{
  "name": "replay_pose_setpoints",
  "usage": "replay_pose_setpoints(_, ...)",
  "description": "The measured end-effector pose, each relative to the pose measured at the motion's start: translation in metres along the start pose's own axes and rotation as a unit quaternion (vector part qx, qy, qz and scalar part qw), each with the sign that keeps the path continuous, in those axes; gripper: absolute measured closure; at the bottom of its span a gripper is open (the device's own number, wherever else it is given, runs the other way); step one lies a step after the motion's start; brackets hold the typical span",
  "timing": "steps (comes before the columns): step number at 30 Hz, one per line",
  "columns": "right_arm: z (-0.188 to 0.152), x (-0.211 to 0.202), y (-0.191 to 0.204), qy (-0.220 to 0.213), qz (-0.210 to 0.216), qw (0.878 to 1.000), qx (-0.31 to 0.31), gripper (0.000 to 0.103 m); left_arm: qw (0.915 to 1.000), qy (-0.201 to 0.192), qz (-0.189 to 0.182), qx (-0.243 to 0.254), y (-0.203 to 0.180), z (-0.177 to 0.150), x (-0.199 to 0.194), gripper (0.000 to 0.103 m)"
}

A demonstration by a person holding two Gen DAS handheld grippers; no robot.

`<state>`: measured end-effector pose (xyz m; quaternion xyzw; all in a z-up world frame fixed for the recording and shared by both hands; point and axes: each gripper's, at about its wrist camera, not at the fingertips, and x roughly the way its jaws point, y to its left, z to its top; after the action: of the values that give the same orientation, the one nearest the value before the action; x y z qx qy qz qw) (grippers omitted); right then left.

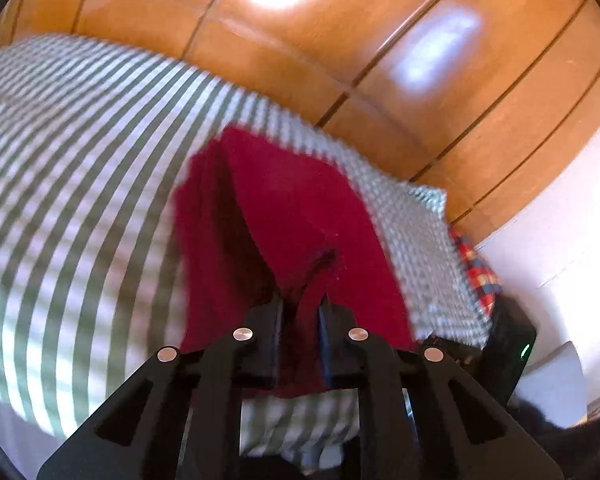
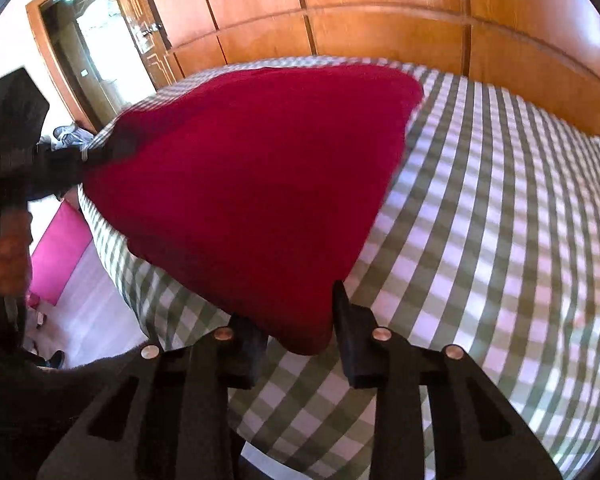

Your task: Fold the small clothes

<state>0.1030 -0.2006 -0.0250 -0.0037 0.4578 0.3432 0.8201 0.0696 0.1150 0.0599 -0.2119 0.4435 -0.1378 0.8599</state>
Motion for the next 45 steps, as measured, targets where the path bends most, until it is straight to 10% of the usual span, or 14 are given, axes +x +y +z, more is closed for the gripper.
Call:
replay_pose_setpoints(6, -0.007, 0.014, -0.002, 0.019, -0.004, 1.0, -0.006, 0.073, 0.9994, 0.019, 0.008, -0.029, 0.021, -0.018, 0.017, 0.083)
replay_pose_setpoints(10, -0.009, -0.001, -0.011, 0.018, 0.01, 1.0, -0.007, 0.044, 0.9995, -0.009, -0.01, -0.03, 0.02, 0.006, 0.003, 0.047)
replay_pose_setpoints(16, -0.016, -0.03, -0.036, 0.014, 0.029, 0.999, 0.013, 0.03, 0.9966, -0.005, -0.048, -0.066, 0.031, 0.038, 0.022, 0.04)
replay_pose_setpoints(19, -0.004, -0.038, -0.054, -0.002, 0.041, 0.998, 0.054, 0.027, 0.9951, 0.017, -0.059, -0.077, 0.033, 0.047, 0.042, 0.04)
replay_pose_setpoints(21, 0.008, -0.038, -0.061, -0.013, 0.051, 0.995, 0.079, 0.025, 0.9957, 0.022, -0.052, -0.073, 0.032, 0.05, 0.054, 0.071)
replay_pose_setpoints(24, 0.024, -0.033, -0.075, -0.03, 0.058, 0.99, 0.128, 0.026, 0.9987, 0.001, -0.027, -0.043, 0.023, 0.049, 0.053, 0.091)
replay_pose_setpoints(28, 0.048, -0.039, -0.055, -0.077, 0.037, 0.991, 0.104, 0.035, 0.999, -0.044, 0.007, -0.012, 0.01, 0.042, 0.027, 0.092)
replay_pose_setpoints(33, 0.046, 0.005, -0.003, -0.034, -0.006, 0.999, 0.019, 0.045, 0.9961, -0.012, 0.086, -0.016, 0.026, 0.032, 0.051, 0.089)
replay_pose_setpoints(39, 0.038, 0.017, -0.01, -0.037, -0.01, 0.998, 0.043, 0.039, 0.988, -0.063, 0.14, -0.012, 0.0, 0.032, 0.034, 0.081)
replay_pose_setpoints(45, 0.039, -0.001, -0.021, -0.033, 0.015, 0.998, 0.06, 0.033, 0.9872, -0.09, 0.11, 0.072, -0.05, 0.018, 0.022, 0.081)
